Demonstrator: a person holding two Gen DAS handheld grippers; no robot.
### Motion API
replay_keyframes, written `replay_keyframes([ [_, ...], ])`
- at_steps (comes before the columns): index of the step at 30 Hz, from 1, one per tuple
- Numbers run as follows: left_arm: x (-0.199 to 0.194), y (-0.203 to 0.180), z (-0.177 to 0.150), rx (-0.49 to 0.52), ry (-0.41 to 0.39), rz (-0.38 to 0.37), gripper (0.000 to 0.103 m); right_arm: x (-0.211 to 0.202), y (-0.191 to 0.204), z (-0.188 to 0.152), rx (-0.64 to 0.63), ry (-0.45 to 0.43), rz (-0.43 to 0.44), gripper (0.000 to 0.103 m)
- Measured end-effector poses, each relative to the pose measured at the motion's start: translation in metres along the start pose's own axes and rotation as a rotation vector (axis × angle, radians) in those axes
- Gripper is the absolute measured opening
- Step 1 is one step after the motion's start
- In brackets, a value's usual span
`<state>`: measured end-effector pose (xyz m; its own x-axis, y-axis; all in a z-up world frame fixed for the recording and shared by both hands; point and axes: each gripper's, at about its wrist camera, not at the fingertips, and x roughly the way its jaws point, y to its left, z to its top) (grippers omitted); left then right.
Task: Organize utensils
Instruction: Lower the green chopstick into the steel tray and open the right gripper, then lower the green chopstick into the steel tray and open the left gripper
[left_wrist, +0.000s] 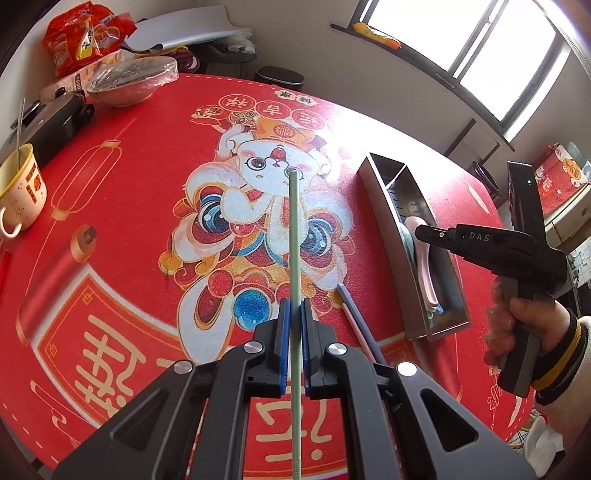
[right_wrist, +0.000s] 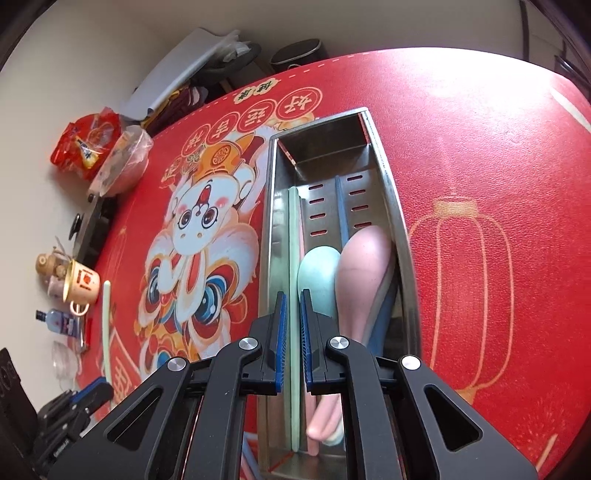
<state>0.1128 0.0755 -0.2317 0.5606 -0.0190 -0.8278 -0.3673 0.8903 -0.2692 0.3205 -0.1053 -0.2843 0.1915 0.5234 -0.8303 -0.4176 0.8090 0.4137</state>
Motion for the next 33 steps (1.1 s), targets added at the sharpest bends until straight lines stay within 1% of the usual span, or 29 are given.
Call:
replay_keyframes([
  [6,0.002,-0.027,0.006,0.029,-0.001,-0.026,0.006,-0.031,-0.012,-0.017,-0.019,-0.040,-0.065,0.008],
  [8,0.004,-0.036,0.008,0.037,0.000,-0.032,0.006,-0.042,-0.019,-0.025,-0.024,-0.056,-0.082,0.010],
  [9,0.006,-0.041,0.008,0.040,0.001,-0.035,0.006,-0.048,-0.023,-0.029,-0.025,-0.065,-0.091,0.019],
  [10,0.007,-0.046,0.009,0.041,0.003,-0.038,0.006,-0.054,-0.027,-0.033,-0.023,-0.076,-0.096,0.038],
  [11,0.008,-0.050,0.010,0.041,0.005,-0.043,0.006,-0.060,-0.032,-0.037,-0.018,-0.093,-0.100,0.050],
  [12,0.010,-0.054,0.010,0.041,0.006,-0.046,0.006,-0.066,-0.037,-0.041,-0.013,-0.109,-0.099,0.056],
  [14,0.014,-0.064,0.013,0.043,0.009,-0.051,0.006,-0.076,-0.047,-0.046,-0.004,-0.114,-0.086,0.059],
  [15,0.016,-0.068,0.014,0.042,0.010,-0.054,0.006,-0.080,-0.054,-0.049,0.007,-0.115,-0.080,0.062],
  [17,0.021,-0.077,0.017,0.036,0.012,-0.059,0.006,-0.088,-0.067,-0.055,0.031,-0.121,-0.070,0.066],
  [21,0.032,-0.095,0.024,0.015,0.017,-0.070,0.006,-0.102,-0.093,-0.062,0.086,-0.113,-0.012,0.067],
  [23,0.039,-0.102,0.029,-0.003,0.018,-0.073,0.006,-0.108,-0.101,-0.065,0.088,-0.121,-0.021,0.079],
  [24,0.043,-0.105,0.032,-0.014,0.018,-0.075,0.006,-0.111,-0.105,-0.065,0.088,-0.131,-0.028,0.089],
  [33,0.076,-0.129,0.052,-0.071,0.012,-0.066,0.006,-0.124,-0.142,-0.067,0.105,-0.150,-0.073,0.089],
])
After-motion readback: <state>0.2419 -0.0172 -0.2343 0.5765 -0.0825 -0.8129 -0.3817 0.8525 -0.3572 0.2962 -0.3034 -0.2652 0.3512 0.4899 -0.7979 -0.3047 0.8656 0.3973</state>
